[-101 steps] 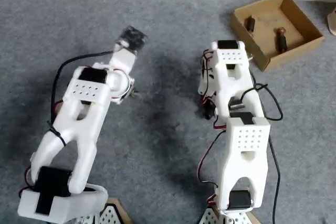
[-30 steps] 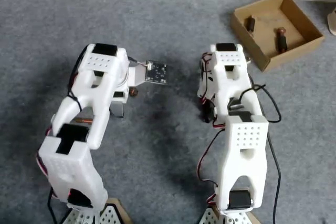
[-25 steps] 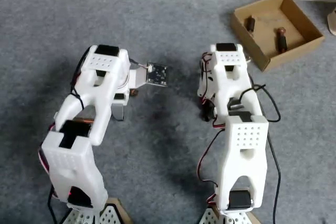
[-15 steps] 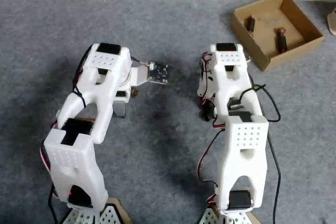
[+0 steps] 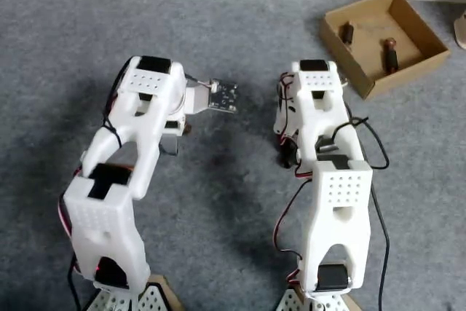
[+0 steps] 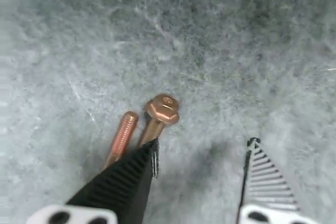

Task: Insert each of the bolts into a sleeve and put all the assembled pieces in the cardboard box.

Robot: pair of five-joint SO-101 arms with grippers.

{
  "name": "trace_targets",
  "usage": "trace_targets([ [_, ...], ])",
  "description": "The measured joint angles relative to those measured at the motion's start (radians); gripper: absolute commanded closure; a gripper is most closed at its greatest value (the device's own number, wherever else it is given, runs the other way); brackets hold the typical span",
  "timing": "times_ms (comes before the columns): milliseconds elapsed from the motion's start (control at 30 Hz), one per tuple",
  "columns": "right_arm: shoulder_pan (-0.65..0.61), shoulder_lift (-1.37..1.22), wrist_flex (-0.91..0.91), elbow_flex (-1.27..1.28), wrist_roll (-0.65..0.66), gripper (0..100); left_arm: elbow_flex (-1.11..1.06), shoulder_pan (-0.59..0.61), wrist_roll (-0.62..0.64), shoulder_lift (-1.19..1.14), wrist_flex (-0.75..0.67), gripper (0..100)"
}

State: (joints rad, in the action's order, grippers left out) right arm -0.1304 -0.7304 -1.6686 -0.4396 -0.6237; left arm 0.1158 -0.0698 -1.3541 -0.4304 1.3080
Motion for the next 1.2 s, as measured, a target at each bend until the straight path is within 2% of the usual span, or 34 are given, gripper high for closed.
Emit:
trace_targets([
  [267, 0.0, 0.0, 0.0, 0.0, 0.0, 99.4, 0.181, 0.006, 0.0, -0.216, 0.018, 74],
  [533, 0.0, 0.0, 0.0, 0.0, 0.0, 99.4, 0.456, 0.026, 0.0, -0.339, 0.206, 74],
  [767, 0.0, 0.0, 0.0, 0.0, 0.0, 99.4, 0.577, 0.026, 0.0, -0.342, 0.351, 74],
  [1200, 0.0, 0.0, 0.0, 0.0, 0.0, 99.4, 0.646, 0.026, 0.0, -0.368, 0.359, 74],
])
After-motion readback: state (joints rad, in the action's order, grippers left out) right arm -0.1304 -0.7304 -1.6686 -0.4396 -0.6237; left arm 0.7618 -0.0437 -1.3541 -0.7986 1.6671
